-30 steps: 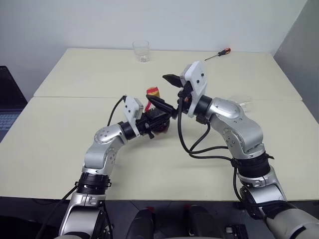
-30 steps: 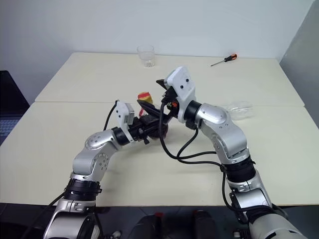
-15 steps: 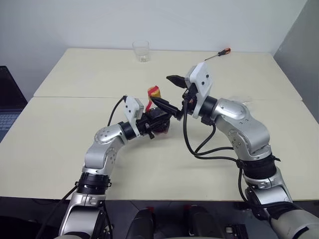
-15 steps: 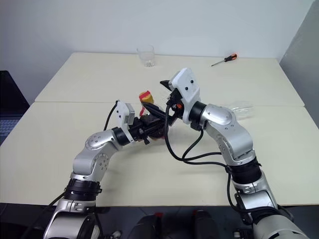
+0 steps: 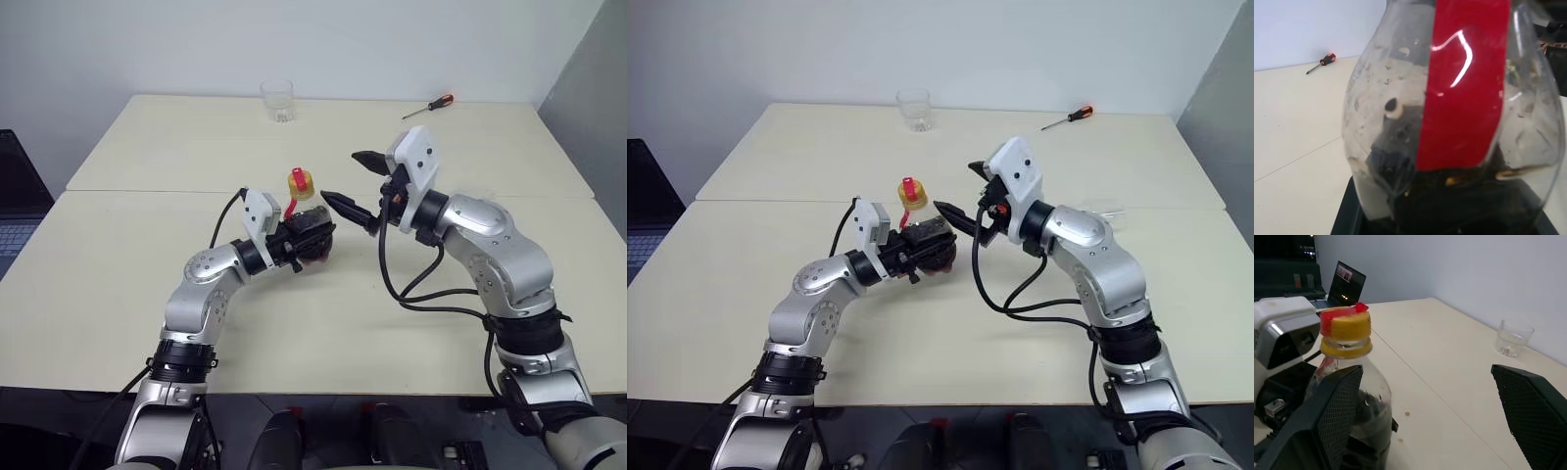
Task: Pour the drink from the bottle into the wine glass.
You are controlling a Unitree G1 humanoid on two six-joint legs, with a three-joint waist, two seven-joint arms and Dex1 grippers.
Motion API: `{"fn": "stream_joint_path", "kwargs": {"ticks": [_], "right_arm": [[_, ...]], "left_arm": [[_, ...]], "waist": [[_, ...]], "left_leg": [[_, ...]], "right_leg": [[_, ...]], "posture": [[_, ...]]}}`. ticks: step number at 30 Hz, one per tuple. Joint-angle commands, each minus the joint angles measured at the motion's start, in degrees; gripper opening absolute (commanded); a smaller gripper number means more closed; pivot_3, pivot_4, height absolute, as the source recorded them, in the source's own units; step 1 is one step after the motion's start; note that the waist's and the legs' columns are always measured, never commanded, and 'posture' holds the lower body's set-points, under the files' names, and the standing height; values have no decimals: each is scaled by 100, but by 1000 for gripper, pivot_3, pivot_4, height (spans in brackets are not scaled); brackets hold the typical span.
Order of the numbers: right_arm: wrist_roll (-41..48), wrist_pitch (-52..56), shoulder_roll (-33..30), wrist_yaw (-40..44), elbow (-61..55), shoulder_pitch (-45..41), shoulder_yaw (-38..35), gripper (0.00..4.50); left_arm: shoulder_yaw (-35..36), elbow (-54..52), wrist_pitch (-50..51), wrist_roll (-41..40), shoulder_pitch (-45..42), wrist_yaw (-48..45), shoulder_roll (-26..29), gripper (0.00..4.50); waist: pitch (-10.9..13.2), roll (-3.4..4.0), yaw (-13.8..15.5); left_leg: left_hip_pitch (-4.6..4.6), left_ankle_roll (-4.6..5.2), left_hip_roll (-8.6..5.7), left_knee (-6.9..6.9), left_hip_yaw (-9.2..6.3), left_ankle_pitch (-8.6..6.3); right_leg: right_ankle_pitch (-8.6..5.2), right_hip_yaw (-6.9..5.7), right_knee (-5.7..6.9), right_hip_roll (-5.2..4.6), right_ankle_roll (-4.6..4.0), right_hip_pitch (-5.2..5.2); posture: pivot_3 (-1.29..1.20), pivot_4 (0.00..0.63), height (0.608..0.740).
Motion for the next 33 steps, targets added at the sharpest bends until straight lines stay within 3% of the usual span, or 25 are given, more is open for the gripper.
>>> {"fn": "stream_joint_path", "kwargs": {"ticks": [1,13,33], "right_arm": [[123,-35,-139,130,-157,1,-250,4482],[1197,444,179,519,-238,-203,-482,4482],[808,180,913,480,512,-955,128,4482]], "left_arm": [[108,-337,-134,-90,-90,-52,53,1660],[97,-199,-155,-61,-196,-101,30,1660],[65,-414,-42,-93,-72,-89,61,1660]], "waist": [[0,0,0],[0,0,-2],[0,0,-2]], "left_leg": [[0,0,0,0,-1,0],[0,0,0,1,0,0],[1,0,0,1,-1,0]], "right_leg": [[0,-1,0,0,0,0],[0,0,0,0,0,1],[0,0,1,-1,0,0]], "posture": [[0,150,740],[0,150,740],[0,150,740]]}}
